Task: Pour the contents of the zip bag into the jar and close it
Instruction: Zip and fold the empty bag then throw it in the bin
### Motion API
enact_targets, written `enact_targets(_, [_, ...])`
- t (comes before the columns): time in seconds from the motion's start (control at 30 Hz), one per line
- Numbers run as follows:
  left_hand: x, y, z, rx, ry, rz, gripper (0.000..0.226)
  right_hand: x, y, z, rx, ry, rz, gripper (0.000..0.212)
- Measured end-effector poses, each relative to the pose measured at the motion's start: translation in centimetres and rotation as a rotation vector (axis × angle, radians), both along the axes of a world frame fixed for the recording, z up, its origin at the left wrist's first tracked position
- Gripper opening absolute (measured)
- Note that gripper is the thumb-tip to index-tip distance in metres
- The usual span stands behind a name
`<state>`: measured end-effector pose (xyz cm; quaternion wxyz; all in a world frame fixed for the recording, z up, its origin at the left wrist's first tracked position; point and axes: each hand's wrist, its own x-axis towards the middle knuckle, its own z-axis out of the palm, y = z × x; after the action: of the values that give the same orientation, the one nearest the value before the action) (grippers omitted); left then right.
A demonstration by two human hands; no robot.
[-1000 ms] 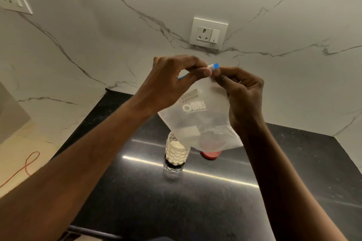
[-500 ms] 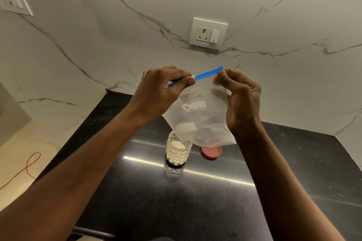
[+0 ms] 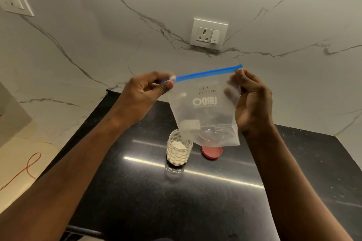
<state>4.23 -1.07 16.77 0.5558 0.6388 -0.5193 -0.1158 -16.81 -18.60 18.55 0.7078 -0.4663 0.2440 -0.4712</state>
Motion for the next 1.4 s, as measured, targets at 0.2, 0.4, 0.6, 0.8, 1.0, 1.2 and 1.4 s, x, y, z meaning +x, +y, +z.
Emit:
enact_targets(0.2, [-1.9, -0.4, -5.1, 0.124, 0.455, -0.203, 0.042, 0.9, -0.4, -0.6, 0.131, -0.067, 0.129, 0.012])
enact_targets(0.4, [-2.1, -0.6, -6.7, -0.042, 0.609, -0.012, 0.018, 0.4, 0.5, -4.3, -0.086, 0.367, 0.45, 0.054])
enact_targets(0.6, [-1.9, -0.2, -7.4, -0.054, 0.112, 0.234, 0.031, 0.4, 2.0, -7.0, -0.149, 0.379, 0.512, 0.054])
enact_targets(0.8, [-1.2, 0.2, -8.4, -0.023, 0.044, 0.219, 0.033, 0.7, 2.6, -7.2, -0.116, 0.375, 0.431, 0.047])
enact_targets(1.0, [0.2, 0.7, -8.2, 0.092, 0.632, -0.05, 0.046, 0.5, 1.8, -6.2, -0.072, 0.336, 0.427, 0.039])
enact_targets(1.2, [1.7, 1.3, -7.5, 0.115, 0.758, -0.195, 0.042, -0.6, 1.3, -6.8, -0.118, 0.353, 0.544, 0.048])
enact_targets(1.4, [1.4, 1.6, -7.0, 0.125, 0.732, -0.174, 0.024, -0.8, 0.7, -6.9, -0.105, 0.353, 0.448, 0.055])
